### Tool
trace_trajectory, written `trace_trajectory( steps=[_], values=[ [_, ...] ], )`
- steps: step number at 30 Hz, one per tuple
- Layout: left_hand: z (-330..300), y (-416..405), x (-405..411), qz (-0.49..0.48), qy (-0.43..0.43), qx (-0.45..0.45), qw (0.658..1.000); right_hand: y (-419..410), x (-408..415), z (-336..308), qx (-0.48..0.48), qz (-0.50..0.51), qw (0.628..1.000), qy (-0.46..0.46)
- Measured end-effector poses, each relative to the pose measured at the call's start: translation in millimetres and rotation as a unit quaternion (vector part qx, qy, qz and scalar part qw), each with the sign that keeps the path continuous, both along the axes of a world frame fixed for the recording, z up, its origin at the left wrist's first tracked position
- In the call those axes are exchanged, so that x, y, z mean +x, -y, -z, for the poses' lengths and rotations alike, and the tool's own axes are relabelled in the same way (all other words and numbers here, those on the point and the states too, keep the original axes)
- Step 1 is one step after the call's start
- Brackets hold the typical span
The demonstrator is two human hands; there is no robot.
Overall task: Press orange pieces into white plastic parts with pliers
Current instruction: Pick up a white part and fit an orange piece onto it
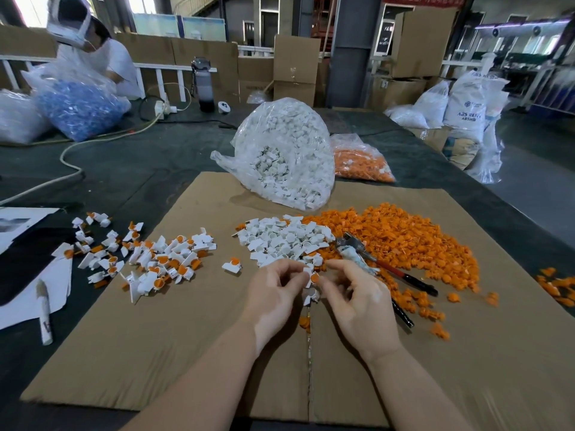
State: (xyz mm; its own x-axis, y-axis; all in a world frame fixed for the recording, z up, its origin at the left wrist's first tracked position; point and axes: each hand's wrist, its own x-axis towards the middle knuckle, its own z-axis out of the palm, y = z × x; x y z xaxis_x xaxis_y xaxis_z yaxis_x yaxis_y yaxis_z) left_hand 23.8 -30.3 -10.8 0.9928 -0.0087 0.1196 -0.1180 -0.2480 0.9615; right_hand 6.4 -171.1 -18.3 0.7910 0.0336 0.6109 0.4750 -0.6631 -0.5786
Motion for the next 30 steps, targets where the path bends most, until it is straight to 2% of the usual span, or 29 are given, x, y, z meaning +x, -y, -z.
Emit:
trace_trajectory(
  steps=[10,19,28,30],
  values=[
    [5.3,-1.8,3.4,0.012,-0.006,-0.017,1.0,0.8,1.8,-1.9,-0.034,-0.041,0.999,0.009],
    [3.6,-2.5,2.5,0.016,0.011,0.014,1.0,1.8,3.5,-1.0,-0.05,-0.041,0.998,0.014],
    [2.3,-0.3,2.7,0.008,0.005,-0.002,1.0,1.4,3.4,0.5,-0.061,-0.031,0.998,0.014],
    [2.3,0.1,3.5,-0.001,-0.008,-0.028,1.0,2.0,2.7,-1.7,-0.052,-0.01,0.999,0.013]
  ],
)
